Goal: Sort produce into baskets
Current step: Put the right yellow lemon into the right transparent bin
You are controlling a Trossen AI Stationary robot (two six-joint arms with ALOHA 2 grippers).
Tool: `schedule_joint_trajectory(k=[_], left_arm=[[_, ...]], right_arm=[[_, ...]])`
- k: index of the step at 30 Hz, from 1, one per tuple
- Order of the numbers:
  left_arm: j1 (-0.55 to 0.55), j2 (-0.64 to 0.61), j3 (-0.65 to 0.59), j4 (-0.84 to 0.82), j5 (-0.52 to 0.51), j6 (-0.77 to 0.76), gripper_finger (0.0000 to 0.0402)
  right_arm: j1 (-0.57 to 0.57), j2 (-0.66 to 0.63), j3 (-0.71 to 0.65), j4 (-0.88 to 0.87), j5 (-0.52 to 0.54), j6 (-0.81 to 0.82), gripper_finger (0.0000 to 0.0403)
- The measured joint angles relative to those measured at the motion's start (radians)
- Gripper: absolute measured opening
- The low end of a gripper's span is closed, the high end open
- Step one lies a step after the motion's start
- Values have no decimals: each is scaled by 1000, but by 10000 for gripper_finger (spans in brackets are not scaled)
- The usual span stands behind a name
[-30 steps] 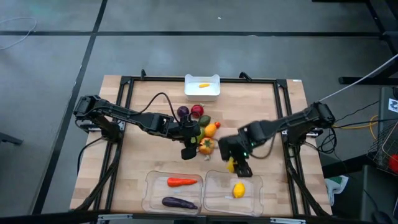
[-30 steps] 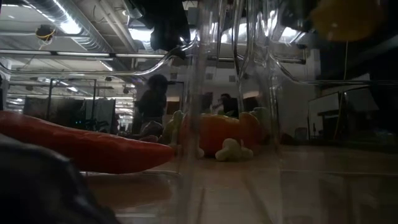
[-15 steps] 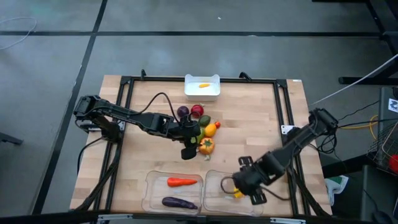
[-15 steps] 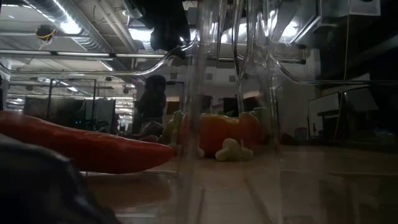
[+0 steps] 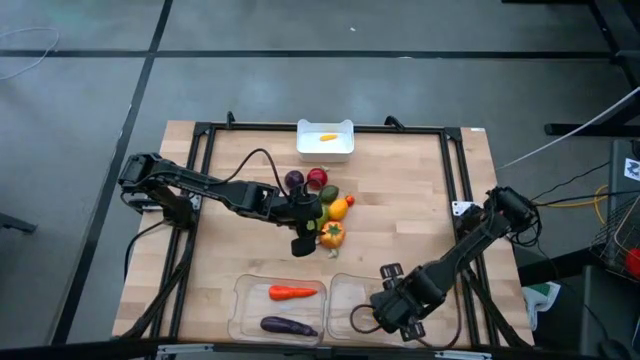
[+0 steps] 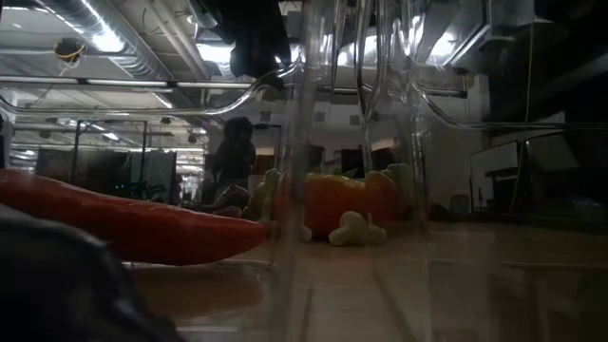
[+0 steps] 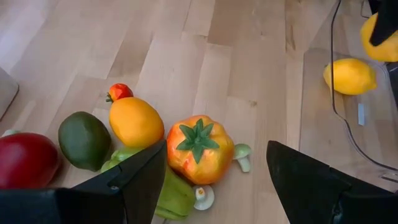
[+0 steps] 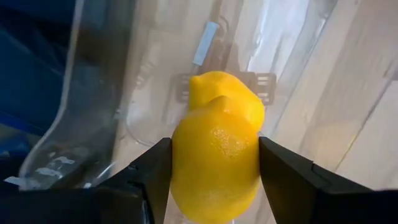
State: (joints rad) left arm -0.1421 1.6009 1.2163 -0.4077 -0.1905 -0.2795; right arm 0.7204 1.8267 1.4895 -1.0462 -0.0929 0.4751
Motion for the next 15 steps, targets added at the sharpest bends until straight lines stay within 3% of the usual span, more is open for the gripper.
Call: schedule_joint_trajectory(k=[15], left_arm=[[0, 0, 0, 0, 0, 17, 272]], right_arm=[[-1, 24, 0, -2, 3, 0, 207]])
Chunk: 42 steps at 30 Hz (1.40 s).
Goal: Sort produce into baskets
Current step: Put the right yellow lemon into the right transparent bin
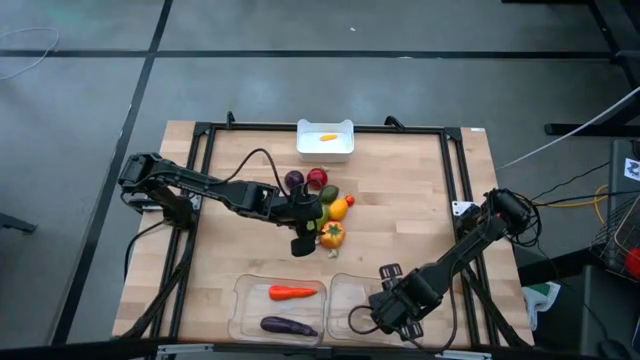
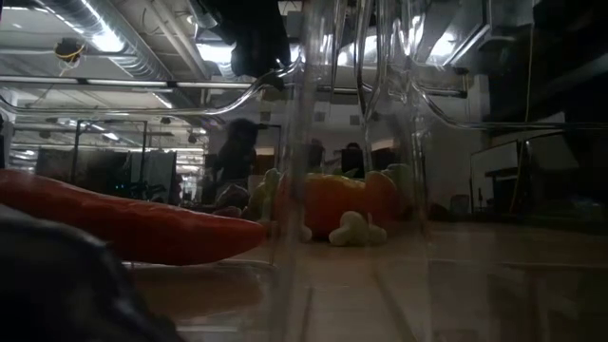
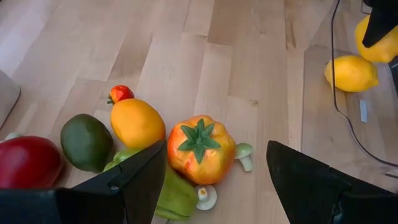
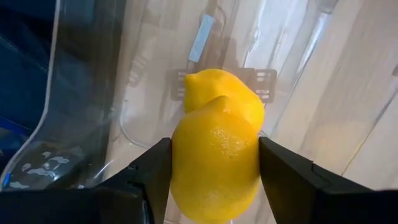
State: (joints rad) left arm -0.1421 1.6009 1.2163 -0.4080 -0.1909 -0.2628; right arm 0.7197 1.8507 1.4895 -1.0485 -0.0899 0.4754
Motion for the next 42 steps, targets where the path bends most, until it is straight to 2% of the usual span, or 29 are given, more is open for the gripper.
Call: schedule_joint_trajectory(k=[13, 34, 42], left_arm=[[0, 0, 0, 0, 0, 1, 272], [0, 0, 0, -1, 0, -7, 272], [0, 0, 0, -2, 0, -31, 272]], right_arm=[[0, 0, 0, -10, 129, 147, 207], [0, -2, 0, -5, 136, 235, 207], [0, -2, 0, 0, 134, 234, 259]])
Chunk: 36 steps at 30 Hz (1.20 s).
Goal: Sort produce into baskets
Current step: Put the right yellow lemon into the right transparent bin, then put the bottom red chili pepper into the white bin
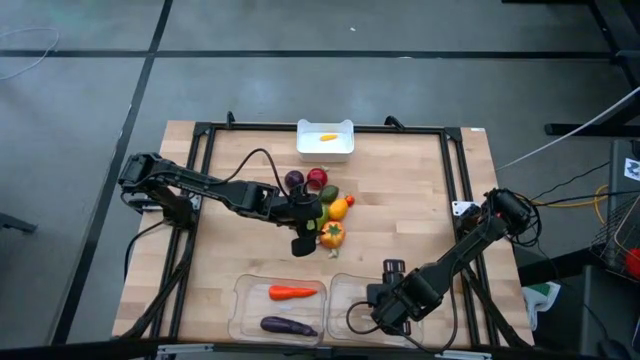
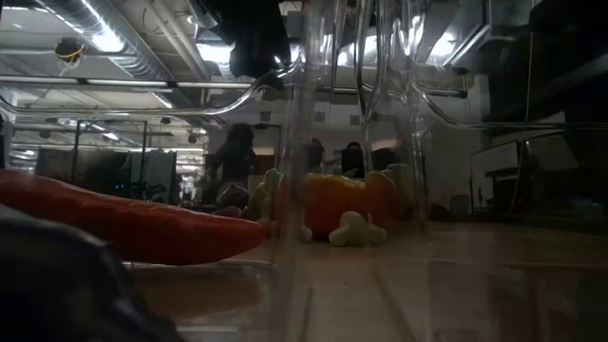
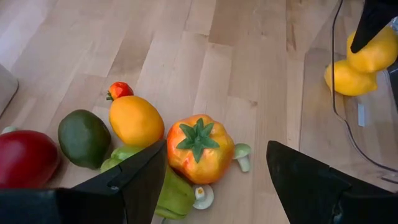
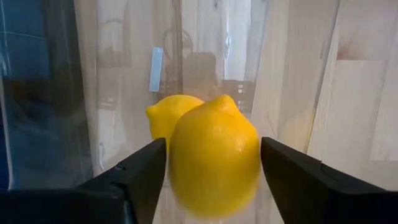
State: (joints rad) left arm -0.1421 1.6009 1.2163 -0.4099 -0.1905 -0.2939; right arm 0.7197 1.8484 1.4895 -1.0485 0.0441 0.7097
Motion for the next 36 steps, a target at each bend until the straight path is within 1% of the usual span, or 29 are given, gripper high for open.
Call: schedule_joint_trajectory(k=[3, 7, 8, 10, 11, 13, 16, 19, 26, 34, 36], left_arm=[[0, 0, 0, 0, 0, -1, 272], [0, 0, 0, 0, 0, -5, 272], [0, 0, 0, 8, -17, -44, 272], [1, 3, 0, 63, -103, -224, 272], [6, 3, 0, 72, -130, -308, 272], [15, 3, 0, 66, -146, -426, 272], [19, 4, 0, 55, -148, -502, 272], [24, 4, 0, 58, -145, -504, 272], [22, 4, 0, 48, -146, -432, 272], [21, 4, 0, 49, -146, -431, 272], [20, 4, 0, 49, -146, -437, 272]], right_arm=[[0, 0, 0, 0, 0, 0, 278], [0, 0, 0, 0, 0, -7, 292], [0, 0, 0, 0, 0, -7, 294], [0, 0, 0, 1, -1, -7, 296], [0, -1, 0, 2, -2, -7, 296], [0, -1, 0, 5, -3, -10, 296], [1, -1, 0, 4, -10, -11, 296], [1, -1, 0, 4, -11, -29, 296], [0, -1, 0, 4, -10, -86, 296], [0, -1, 0, 8, -10, -87, 296], [-1, -1, 0, 8, 12, -91, 296]])
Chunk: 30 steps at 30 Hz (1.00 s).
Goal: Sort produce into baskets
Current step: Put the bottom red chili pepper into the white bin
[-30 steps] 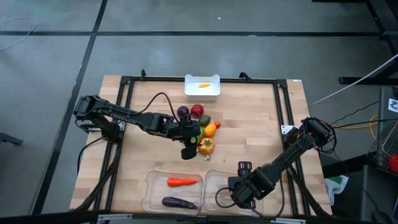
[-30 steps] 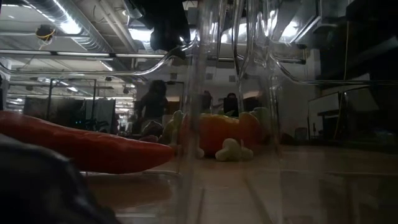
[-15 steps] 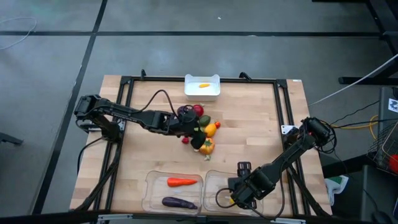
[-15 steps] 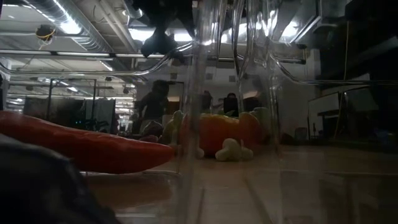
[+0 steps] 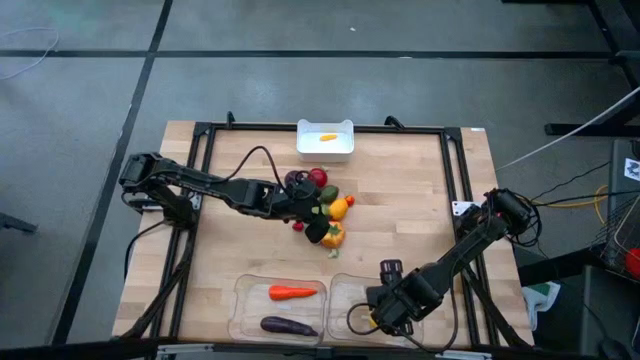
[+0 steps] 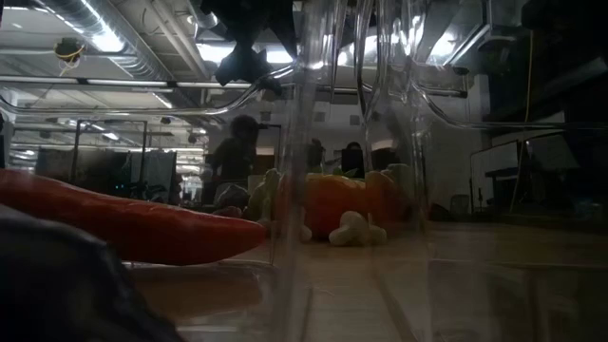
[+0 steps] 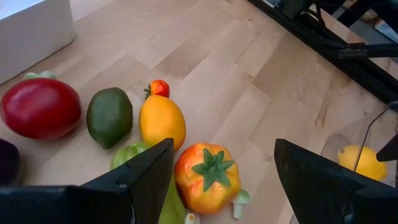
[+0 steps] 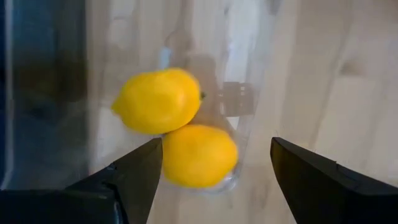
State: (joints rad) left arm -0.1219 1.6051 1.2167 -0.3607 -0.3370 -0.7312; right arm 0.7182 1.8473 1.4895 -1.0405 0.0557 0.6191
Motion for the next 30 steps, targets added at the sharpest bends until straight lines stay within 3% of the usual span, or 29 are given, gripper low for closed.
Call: schedule_joint_trajectory(k=[5, 15, 25, 30], left_arm=[[0, 0, 0, 0, 0, 6, 272], [0, 0, 0, 0, 0, 0, 272], [3, 0, 0, 3, 0, 4, 272], [3, 0, 0, -2, 0, 14, 272]], right_arm=[[-19, -5, 0, -18, 83, -121, 296], [-97, -17, 104, -301, 54, -251, 296], [-192, -94, 134, -515, 235, -459, 296], [-255, -190, 122, -513, 295, -532, 296]])
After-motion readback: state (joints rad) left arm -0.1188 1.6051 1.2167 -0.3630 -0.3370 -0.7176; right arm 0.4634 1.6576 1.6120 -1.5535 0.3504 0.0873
